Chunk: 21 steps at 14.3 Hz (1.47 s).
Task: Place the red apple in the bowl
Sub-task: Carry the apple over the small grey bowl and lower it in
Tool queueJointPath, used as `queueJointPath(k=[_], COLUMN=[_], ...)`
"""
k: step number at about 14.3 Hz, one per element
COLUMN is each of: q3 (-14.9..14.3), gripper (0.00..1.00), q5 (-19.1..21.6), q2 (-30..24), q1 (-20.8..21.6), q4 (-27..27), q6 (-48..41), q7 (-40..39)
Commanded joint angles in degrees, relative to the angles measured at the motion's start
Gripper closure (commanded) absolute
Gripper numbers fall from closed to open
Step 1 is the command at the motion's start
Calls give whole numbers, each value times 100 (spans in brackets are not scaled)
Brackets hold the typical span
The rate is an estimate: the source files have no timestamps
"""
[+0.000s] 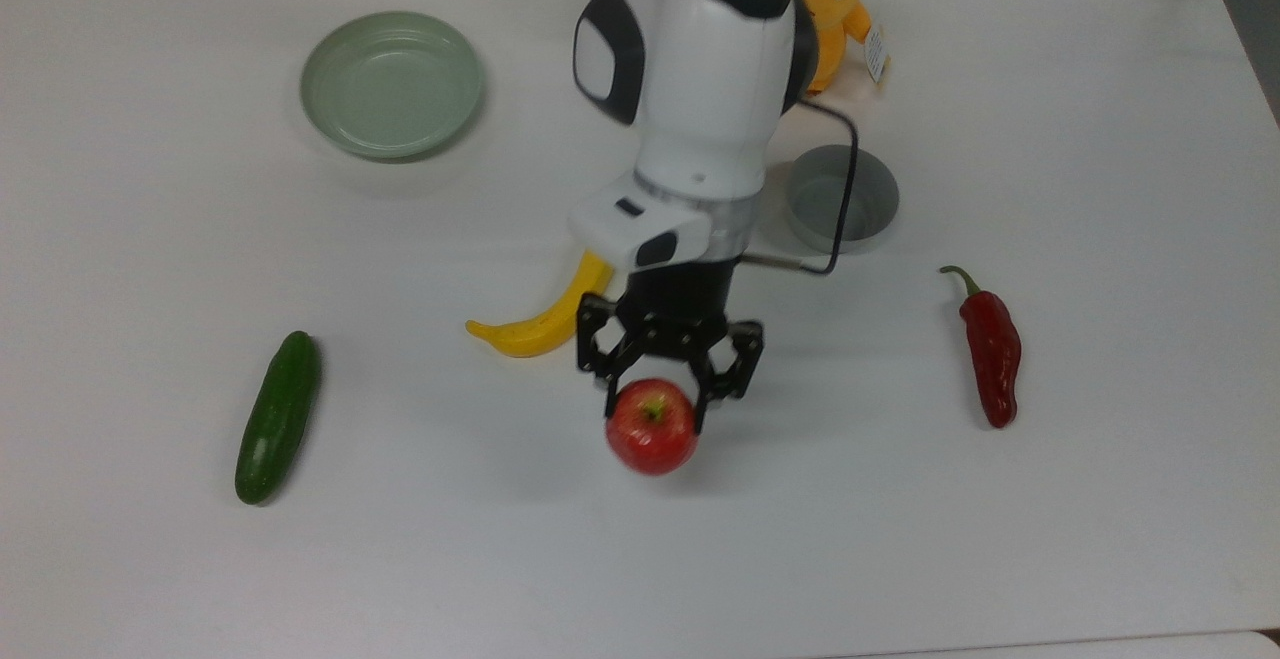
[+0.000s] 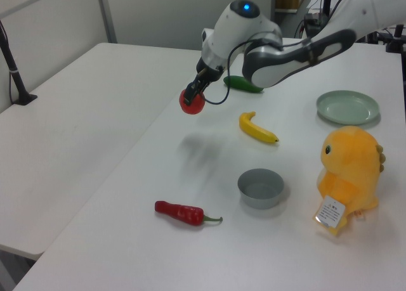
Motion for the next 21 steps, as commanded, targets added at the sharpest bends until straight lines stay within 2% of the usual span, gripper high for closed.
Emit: queueJointPath(k=[1, 3, 6, 7, 9, 11, 16, 17, 18, 19, 21], q3=[398, 679, 1066, 1267, 1462, 1655, 1752, 1770, 1787, 1796, 1796], gripper=[82, 82, 82, 82, 82, 82, 81, 78, 69, 51, 38], q5=[-11, 76, 541, 656, 753, 754, 763, 763, 754, 754, 754], q2=[-1302, -1822, -2472, -2553, -2580, -2519, -2246, -2202, -2184, -2158, -2140], q1=[30, 65, 135, 118, 126, 144, 346, 346, 346, 346, 346], q4=[-1574, -2015, -2788, -2895, -2922, -3045, -3089, -3106, -3107, -3098, -3072], q6=[-65, -573, -1004, -1276, -1707, -1744, -1709, -1718, -1700, -1700, -1683], q7=[73, -93, -496, -655, -761, -770, -726, -726, -726, -726, -726])
